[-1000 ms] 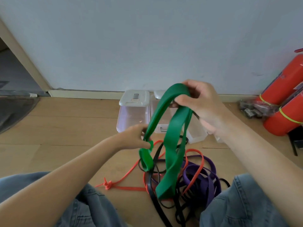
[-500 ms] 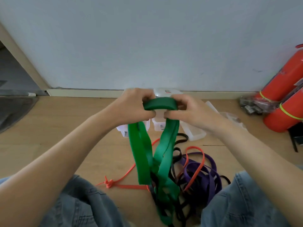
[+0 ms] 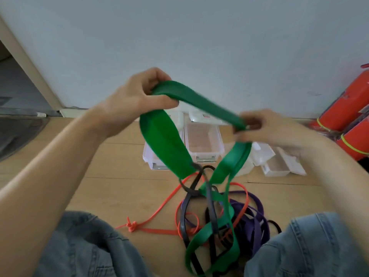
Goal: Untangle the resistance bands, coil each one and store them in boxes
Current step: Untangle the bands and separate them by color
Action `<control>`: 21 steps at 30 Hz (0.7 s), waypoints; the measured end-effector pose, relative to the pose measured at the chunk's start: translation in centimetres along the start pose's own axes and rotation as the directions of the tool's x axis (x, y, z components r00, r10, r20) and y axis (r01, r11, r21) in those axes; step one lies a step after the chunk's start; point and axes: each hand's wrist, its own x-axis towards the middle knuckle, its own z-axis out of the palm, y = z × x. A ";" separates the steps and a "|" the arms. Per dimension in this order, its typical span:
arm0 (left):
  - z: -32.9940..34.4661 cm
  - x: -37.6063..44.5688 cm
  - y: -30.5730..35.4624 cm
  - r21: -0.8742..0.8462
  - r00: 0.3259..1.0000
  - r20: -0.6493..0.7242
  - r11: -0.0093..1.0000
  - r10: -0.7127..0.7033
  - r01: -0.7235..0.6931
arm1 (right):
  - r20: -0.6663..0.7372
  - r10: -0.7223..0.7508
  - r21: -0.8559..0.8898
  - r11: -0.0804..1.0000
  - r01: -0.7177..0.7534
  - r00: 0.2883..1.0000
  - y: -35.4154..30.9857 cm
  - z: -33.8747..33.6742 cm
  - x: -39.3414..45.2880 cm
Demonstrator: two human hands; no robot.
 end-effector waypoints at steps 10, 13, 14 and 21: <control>5.2 -0.2 -5.3 0.568 0.949 0.263 0.823 -0.173 -0.007 | -0.068 -0.095 0.144 0.984 0.104 0.993 -0.9 5.6 1.2; 7.4 -0.9 -7.5 0.300 0.936 0.309 0.951 -0.168 0.072 | -0.120 -0.157 0.390 0.901 0.192 0.980 -1.8 5.1 1.1; 7.8 -0.9 -7.8 0.242 0.942 0.291 0.965 -0.169 0.098 | -0.141 -0.162 0.443 0.872 0.208 0.977 -1.8 5.0 1.1; 6.5 -0.1 -6.8 0.294 0.993 0.023 0.950 -0.119 0.107 | -0.210 -0.079 0.289 0.947 0.139 0.975 -1.0 2.9 0.6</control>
